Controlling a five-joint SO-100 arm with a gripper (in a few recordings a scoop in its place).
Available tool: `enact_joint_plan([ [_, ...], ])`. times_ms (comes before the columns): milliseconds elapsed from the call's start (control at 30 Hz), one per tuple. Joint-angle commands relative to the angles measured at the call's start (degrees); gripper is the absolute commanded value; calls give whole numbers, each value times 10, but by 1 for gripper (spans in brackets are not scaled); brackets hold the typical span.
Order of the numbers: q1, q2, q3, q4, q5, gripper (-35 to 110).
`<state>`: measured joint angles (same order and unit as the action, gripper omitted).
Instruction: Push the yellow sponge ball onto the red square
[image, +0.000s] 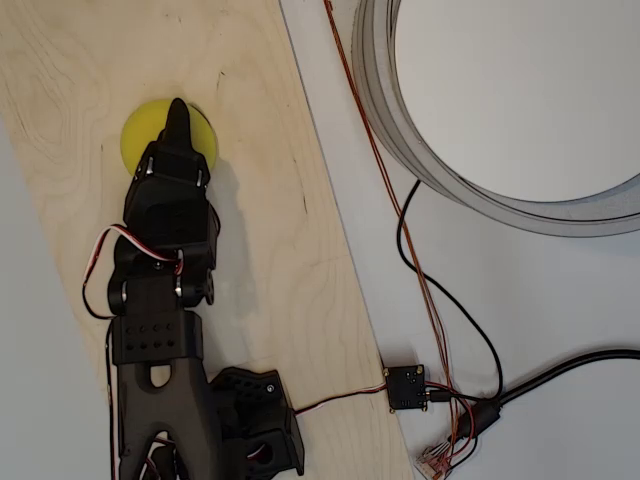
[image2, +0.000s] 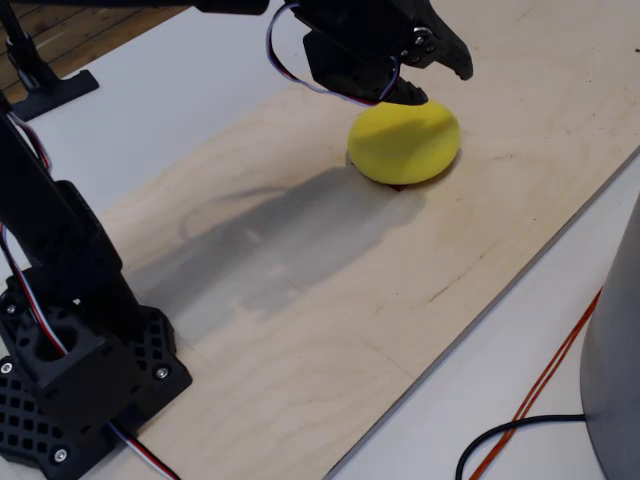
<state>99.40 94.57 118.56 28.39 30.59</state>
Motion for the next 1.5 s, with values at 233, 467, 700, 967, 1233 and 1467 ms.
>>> enact_joint_plan([
  [233, 10, 115, -11, 22, -77, 16],
  [467, -4, 126, -69, -24, -164, 17],
  [700, -31, 131, -76, -140, -256, 19],
  [967, -54, 139, -80, -215, -304, 25],
  [1233, -58, 175, -82, -215, -335, 28],
  [1467, -62, 193, -97, -214, -344, 24],
])
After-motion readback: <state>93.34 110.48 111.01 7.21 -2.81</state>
